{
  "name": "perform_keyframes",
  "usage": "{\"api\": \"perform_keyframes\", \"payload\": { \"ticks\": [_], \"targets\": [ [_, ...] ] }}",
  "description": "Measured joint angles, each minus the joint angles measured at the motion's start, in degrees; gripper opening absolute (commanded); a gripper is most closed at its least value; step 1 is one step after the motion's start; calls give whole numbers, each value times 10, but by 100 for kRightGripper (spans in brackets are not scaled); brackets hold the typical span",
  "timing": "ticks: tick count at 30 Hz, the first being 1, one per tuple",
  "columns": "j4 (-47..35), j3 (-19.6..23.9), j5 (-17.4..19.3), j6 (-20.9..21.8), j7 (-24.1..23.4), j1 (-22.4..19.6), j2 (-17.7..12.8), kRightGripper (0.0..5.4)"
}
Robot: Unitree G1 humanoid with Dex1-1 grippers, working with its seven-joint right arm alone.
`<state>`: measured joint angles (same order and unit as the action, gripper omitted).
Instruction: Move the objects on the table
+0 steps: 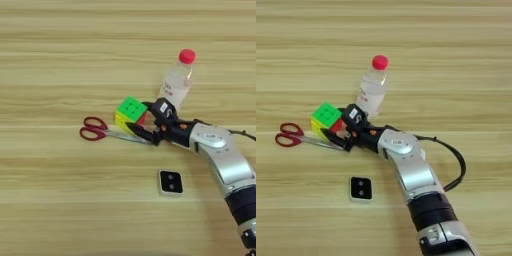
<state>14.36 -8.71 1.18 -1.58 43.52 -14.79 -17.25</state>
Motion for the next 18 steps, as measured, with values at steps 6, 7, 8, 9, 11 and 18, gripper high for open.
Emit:
{"api": "perform_keyframes", "payload": {
  "ticks": [6,7,8,9,11,18],
  "targets": [
    [-30,5,13,35,8,1,2,339],
    [-48,7,24,40,10,1,3,339],
    [-55,8,25,44,10,1,4,339],
    [-69,9,27,49,10,0,5,339],
    [-83,11,35,51,13,0,4,339],
    [-153,-8,76,32,95,27,-22,339]
  ]
}}
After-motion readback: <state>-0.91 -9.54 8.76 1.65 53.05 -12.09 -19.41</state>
